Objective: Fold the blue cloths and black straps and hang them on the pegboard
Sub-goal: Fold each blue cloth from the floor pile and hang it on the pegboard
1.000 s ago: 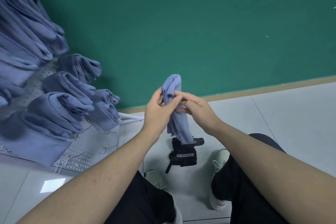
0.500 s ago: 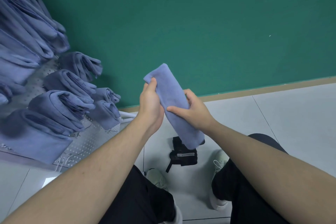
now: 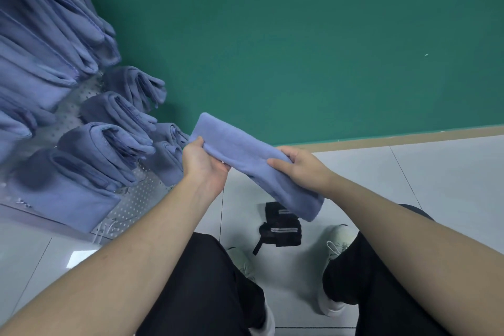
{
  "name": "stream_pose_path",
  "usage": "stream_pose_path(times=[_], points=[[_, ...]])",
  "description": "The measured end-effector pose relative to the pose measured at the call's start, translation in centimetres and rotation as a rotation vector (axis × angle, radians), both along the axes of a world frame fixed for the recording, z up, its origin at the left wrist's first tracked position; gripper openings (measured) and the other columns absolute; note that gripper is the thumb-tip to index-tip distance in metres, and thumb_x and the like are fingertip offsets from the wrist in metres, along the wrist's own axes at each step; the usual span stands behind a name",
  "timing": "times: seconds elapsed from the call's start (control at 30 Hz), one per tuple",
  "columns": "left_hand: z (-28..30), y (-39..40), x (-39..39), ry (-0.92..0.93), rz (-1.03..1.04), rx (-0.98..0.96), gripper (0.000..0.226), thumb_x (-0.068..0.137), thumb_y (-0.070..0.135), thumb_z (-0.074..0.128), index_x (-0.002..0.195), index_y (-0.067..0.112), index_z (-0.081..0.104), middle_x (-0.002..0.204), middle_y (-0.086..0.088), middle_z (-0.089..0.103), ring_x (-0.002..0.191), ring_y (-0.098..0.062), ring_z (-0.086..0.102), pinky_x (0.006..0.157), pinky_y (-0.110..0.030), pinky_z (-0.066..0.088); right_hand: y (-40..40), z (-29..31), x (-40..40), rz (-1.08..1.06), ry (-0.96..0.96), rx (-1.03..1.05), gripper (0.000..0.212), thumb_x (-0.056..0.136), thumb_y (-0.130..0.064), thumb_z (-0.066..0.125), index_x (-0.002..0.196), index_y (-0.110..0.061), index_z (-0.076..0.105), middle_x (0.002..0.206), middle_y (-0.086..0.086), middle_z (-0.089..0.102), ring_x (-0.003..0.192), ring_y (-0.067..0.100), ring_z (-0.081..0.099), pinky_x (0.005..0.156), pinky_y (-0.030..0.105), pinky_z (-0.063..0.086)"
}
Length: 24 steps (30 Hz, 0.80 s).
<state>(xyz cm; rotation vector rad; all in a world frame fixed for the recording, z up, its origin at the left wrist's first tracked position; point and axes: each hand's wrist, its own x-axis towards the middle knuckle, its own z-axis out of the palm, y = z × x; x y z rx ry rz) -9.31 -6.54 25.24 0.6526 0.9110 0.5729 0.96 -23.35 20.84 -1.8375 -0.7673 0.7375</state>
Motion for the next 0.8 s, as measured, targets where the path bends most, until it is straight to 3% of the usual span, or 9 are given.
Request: stream_pose_path(times=[0.1,0.23,0.3,0.37,0.43,0.5,0.57,0.7,0.8], points=[[-1.1,1.1,-1.3,0.034,-0.048,0.01,0.031,0.105,0.013,0.033,0.122,0.009,0.059,0.115,-0.011,0.072,0.103,-0.027,0.071,0.086,-0.044,0.058,0.5,0.0,0.5,0.016,-0.045,-0.06,0.014,0.099,-0.026,0.057,0.098,-0.015,0.066,0.094,0.001,0.07,0.085,0.018,0.061,0.081,0.033,0.048],[-2.5,2.1,-2.6,0.195,-0.228,0.105,0.034,0.096,-0.003,0.032,0.1,0.016,0.06,0.097,-0.005,0.068,0.083,-0.021,0.066,0.081,-0.036,0.054,1.1,0.6,1.8,0.024,-0.067,-0.175,0.018,0.093,-0.028,0.057,0.087,-0.011,0.062,0.077,-0.003,0.062,0.071,0.014,0.053,0.069,0.031,0.045],[-3.1,2.4,-2.9,0.326,-0.342,0.219,0.031,0.095,-0.002,0.036,0.103,0.019,0.058,0.098,-0.004,0.065,0.085,-0.021,0.064,0.081,-0.035,0.052,1.5,0.9,2.3,0.036,-0.081,-0.193,0.017,0.09,-0.028,0.058,0.09,-0.012,0.065,0.078,-0.003,0.064,0.07,0.012,0.055,0.069,0.03,0.047],[-4.0,3.0,-3.0,0.521,-0.443,0.468,0.03,0.096,0.005,0.049,0.122,0.02,0.053,0.114,-0.003,0.061,0.099,-0.021,0.059,0.084,-0.034,0.049,2.1,1.1,2.8,0.085,-0.148,-0.212,0.009,0.089,-0.026,0.062,0.09,-0.018,0.065,0.079,-0.006,0.066,0.07,0.011,0.056,0.067,0.026,0.047],[-4.5,3.5,-3.2,0.687,-0.545,0.908,0.051,0.092,0.013,0.063,0.138,0.022,0.043,0.141,-0.004,0.047,0.122,-0.02,0.049,0.095,-0.027,0.039,2.9,1.5,3.0,0.181,-0.26,-0.254,0.005,0.088,-0.029,0.068,0.088,-0.026,0.064,0.081,-0.009,0.066,0.072,0.011,0.058,0.064,0.021,0.046],[-4.4,3.7,-3.3,0.644,-0.612,1.299,0.069,0.088,0.018,0.071,0.147,0.024,0.037,0.16,-0.003,0.026,0.144,-0.016,0.029,0.112,-0.025,0.024,4.0,1.6,3.1,0.291,-0.354,-0.303,0.011,0.088,-0.038,0.071,0.091,-0.03,0.064,0.086,-0.011,0.068,0.078,0.01,0.061,0.068,0.021,0.047],[-4.2,3.8,-3.2,0.526,-0.764,1.405,0.079,0.087,0.028,0.076,0.152,0.029,0.032,0.165,0.003,0.02,0.151,-0.013,0.018,0.122,-0.034,0.016,5.1,1.8,2.8,0.391,-0.382,-0.328,0.012,0.088,-0.043,0.072,0.092,-0.035,0.064,0.087,-0.015,0.067,0.079,0.006,0.061,0.07,0.019,0.046],[-4.9,5.1,-3.3,0.523,-1.03,1.41,0.07,0.083,0.046,0.078,0.144,0.032,0.046,0.141,0.006,0.055,0.136,-0.018,0.044,0.115,-0.042,0.034,7.3,1.9,2.3,0.523,-0.343,-0.279,0.015,0.087,-0.037,0.076,0.099,-0.029,0.07,0.093,-0.011,0.071,0.085,0.005,0.063,0.075,0.016,0.047],[-5.6,6.5,-3.9,0.547,-0.99,1.513,0.025,0.084,0.044,0.076,0.099,0.027,0.064,0.094,0.008,0.063,0.091,-0.013,0.055,0.085,-0.036,0.047,9.0,1.6,2.0,0.585,-0.263,-0.223,0.016,0.088,-0.025,0.077,0.102,-0.025,0.069,0.102,-0.006,0.072,0.093,0.009,0.064,0.084,0.019,0.048]])
